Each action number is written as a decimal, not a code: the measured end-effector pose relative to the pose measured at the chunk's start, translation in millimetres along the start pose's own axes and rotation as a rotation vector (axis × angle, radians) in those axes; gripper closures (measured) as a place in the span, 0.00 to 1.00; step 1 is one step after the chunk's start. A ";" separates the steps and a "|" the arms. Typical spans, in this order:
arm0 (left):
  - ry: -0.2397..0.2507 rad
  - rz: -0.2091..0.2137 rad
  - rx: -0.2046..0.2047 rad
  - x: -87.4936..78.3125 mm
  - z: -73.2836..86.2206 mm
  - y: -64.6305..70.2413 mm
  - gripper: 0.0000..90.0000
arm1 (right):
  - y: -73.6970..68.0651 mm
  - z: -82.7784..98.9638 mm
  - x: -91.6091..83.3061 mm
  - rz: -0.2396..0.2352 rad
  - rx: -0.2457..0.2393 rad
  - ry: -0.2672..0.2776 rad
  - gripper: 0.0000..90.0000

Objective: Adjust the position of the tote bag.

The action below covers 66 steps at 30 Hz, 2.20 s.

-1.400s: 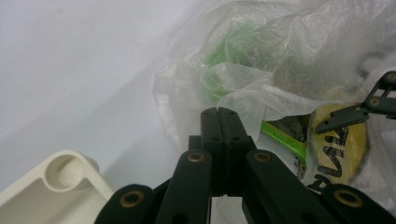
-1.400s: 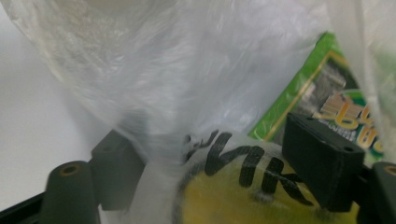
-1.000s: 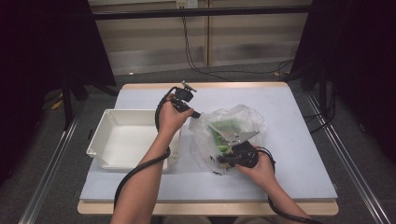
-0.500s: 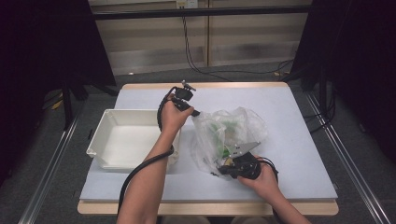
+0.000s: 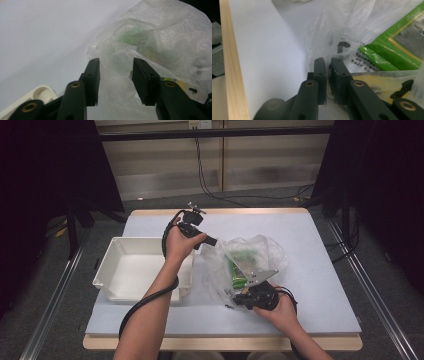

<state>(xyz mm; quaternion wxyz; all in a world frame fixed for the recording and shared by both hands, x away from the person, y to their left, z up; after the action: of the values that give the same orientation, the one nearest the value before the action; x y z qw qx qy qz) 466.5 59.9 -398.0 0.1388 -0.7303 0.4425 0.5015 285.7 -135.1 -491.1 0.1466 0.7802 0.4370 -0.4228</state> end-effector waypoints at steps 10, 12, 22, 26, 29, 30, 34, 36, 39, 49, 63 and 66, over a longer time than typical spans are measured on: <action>-0.002 0.000 -0.009 -2.1 -0.9 8.1 0.46 | 4.1 -10.6 -11.5 0.023 0.046 0.044 0.65; -0.009 -0.008 0.007 -4.0 -2.6 9.4 0.43 | 4.4 -11.6 -13.2 0.025 0.047 0.046 0.63; -0.059 0.005 0.066 2.4 -11.2 24.1 0.33 | 7.9 -14.5 -14.5 0.036 0.055 0.053 0.63; -0.081 -0.005 0.051 13.0 -11.0 21.1 0.35 | 9.4 -15.5 -13.5 0.049 0.055 0.051 0.62; -0.074 -0.012 0.047 21.5 -11.3 18.7 0.41 | 9.8 -16.8 -12.7 0.045 0.056 0.058 0.62; -0.073 -0.013 0.040 23.9 -11.8 18.2 0.43 | 9.8 -17.0 -12.2 0.048 0.054 0.057 0.63; -0.077 -0.032 0.035 33.8 -14.3 12.8 0.58 | 10.2 -15.3 -7.5 0.038 0.044 0.035 0.66; -0.079 -0.027 0.028 38.7 -16.1 10.2 0.66 | 10.0 -14.0 -4.1 0.029 0.044 0.026 0.69; -0.097 -0.012 0.027 47.1 -18.9 7.6 0.81 | 9.3 -11.1 0.5 0.012 0.044 0.006 0.77; -0.087 -0.032 -0.028 67.3 -35.9 -5.8 0.99 | 0.4 -2.4 10.9 -0.056 -0.009 -0.038 1.00; -0.085 -0.046 -0.087 79.4 -51.6 -25.5 1.00 | -12.9 5.3 7.9 -0.121 -0.066 -0.073 1.00; -0.092 -0.052 -0.090 79.7 -51.9 -27.2 1.00 | -15.1 5.2 7.7 -0.131 -0.079 -0.081 1.00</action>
<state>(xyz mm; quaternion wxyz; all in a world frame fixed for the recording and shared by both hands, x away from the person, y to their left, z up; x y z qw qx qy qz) 528.0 1.4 -448.9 0.1392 -0.7233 0.3936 0.5500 272.7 -125.3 -498.1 0.1669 0.7257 0.4972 -0.4453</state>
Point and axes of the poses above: each handheld gripper's, and its own axes: x roughly forward along the jaws, z roughly out of its underside, y roughly to its right, the point moved 3 cm from there along x, roughly forward along the jaws, and after that the axes turned 9 degrees about -y, right-handed, at the moved point
